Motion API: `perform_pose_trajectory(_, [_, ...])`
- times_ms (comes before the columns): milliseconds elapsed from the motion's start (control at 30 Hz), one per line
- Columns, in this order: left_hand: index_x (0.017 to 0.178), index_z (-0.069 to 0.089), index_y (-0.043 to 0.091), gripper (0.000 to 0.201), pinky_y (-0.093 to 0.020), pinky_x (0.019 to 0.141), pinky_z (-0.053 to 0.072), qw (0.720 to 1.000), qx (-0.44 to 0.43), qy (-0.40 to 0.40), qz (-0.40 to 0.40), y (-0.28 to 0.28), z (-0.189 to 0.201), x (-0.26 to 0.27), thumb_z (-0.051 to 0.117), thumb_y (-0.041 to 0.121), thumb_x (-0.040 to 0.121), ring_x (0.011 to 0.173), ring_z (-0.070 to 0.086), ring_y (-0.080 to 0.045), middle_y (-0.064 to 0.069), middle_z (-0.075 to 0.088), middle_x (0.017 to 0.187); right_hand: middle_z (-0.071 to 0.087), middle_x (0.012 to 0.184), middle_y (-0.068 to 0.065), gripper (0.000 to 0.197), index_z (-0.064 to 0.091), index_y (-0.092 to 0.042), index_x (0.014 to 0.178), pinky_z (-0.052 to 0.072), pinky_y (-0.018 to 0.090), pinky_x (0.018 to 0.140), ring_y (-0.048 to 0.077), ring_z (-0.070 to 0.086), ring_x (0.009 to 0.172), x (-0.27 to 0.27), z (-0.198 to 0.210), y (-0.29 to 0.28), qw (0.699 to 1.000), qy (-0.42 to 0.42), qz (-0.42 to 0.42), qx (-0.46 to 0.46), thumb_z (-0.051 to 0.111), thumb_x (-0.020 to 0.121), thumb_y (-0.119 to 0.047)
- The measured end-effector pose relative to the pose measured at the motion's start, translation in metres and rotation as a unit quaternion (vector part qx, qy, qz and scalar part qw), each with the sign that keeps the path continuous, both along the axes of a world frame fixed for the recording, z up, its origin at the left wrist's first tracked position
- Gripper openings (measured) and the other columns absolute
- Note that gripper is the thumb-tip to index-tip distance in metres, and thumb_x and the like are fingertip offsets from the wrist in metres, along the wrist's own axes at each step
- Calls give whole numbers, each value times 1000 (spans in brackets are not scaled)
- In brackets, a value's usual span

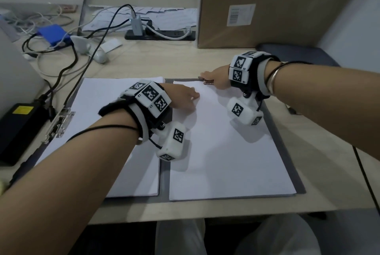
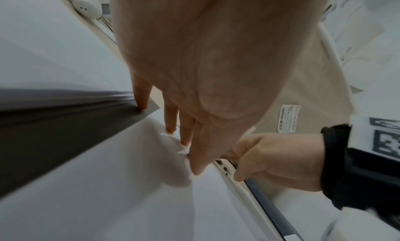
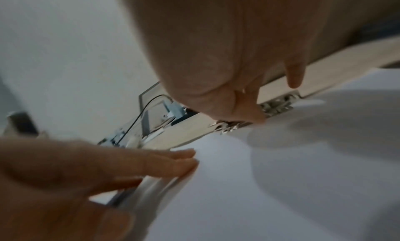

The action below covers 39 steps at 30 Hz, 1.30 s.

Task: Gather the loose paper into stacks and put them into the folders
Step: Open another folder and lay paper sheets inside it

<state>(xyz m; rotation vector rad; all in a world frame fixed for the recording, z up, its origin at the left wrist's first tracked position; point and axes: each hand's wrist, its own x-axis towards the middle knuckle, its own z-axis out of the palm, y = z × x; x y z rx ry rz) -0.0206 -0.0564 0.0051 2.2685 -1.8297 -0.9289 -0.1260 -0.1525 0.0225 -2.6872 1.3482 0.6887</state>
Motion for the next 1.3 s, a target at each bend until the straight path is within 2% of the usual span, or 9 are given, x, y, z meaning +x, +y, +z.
perform_pose_trajectory(67, [142, 43, 10, 42, -28, 110, 28, 999, 6, 46, 3, 4, 3, 2, 45, 17, 100, 132, 42, -16, -7, 46, 143, 37, 147, 19, 67, 0, -15, 152, 42, 32, 76, 26, 48, 103, -10, 4, -3, 997, -53, -47, 35, 33, 96, 1])
perform_pose_trajectory(167, [111, 65, 10, 21, -19, 82, 42, 976, -72, 183, 94, 11, 2, 10, 50, 9, 96, 90, 59, -7, 3, 64, 100, 22, 157, 8, 60, 23, -13, 150, 29, 29, 108, 23, 31, 139, -33, 18, 1, 980, -164, -103, 53, 38, 94, -1])
perform_pose_trajectory(267, [116, 67, 10, 31, -10, 65, 42, 957, -174, 158, 168, 26, 2, 24, 48, 4, 92, 90, 56, -13, -5, 64, 114, 48, 142, 9, 42, 55, -5, 131, 36, 25, 103, 25, 44, 131, -70, 28, 12, 953, -249, -163, 48, 47, 90, 0])
perform_pose_trajectory(333, [116, 66, 7, 33, -17, 79, 41, 946, -195, 146, 213, 42, 1, 34, 46, -1, 91, 106, 58, -21, -9, 63, 122, 56, 134, 10, 37, 60, -7, 125, 41, 25, 95, 26, 50, 125, -99, 29, 26, 941, -266, -204, 52, 52, 89, -4])
perform_pose_trajectory(700, [140, 39, 6, 56, -44, 107, 38, 926, -59, -110, 355, 138, -17, 92, 55, 20, 88, 129, 41, -40, -23, 36, 146, 49, 120, 7, 33, 52, -10, 120, 51, 43, 93, 27, 49, 119, -177, -3, 106, 856, -320, -375, 154, 58, 88, -11])
perform_pose_trajectory(933, [126, 52, 1, 42, -39, 102, 40, 921, -16, -185, 342, 156, -20, 99, 57, 17, 87, 124, 48, -35, -21, 49, 135, 56, 72, 3, 15, 49, -10, 76, 47, 31, 61, 17, 57, 59, -185, -5, 112, 807, -364, -412, 215, 62, 83, -15])
perform_pose_trajectory(1067, [125, 54, 4, 44, -39, 100, 41, 923, -12, -183, 338, 155, -21, 103, 60, 20, 84, 121, 48, -36, -19, 51, 133, 56, 103, 2, 33, 48, -8, 111, 48, 36, 83, 18, 62, 82, -191, -5, 107, 784, -364, -448, 226, 62, 83, -18])
perform_pose_trajectory(1200, [130, 50, 1, 52, -39, 102, 41, 923, -22, -181, 338, 158, -19, 98, 60, 23, 84, 124, 46, -37, -20, 48, 137, 42, 55, -5, 29, 37, -19, 66, 33, 22, 49, 13, 37, 40, -193, -2, 115, 747, -386, -477, 258, 63, 78, -18])
perform_pose_trajectory(1300, [139, 40, -1, 56, -37, 107, 36, 924, -38, -183, 334, 160, -21, 92, 58, 19, 89, 132, 40, -33, -19, 41, 145, 62, 109, -5, 14, 57, -14, 104, 51, 28, 63, 15, 65, 74, -190, -1, 124, 729, -406, -473, 283, 53, 92, -11])
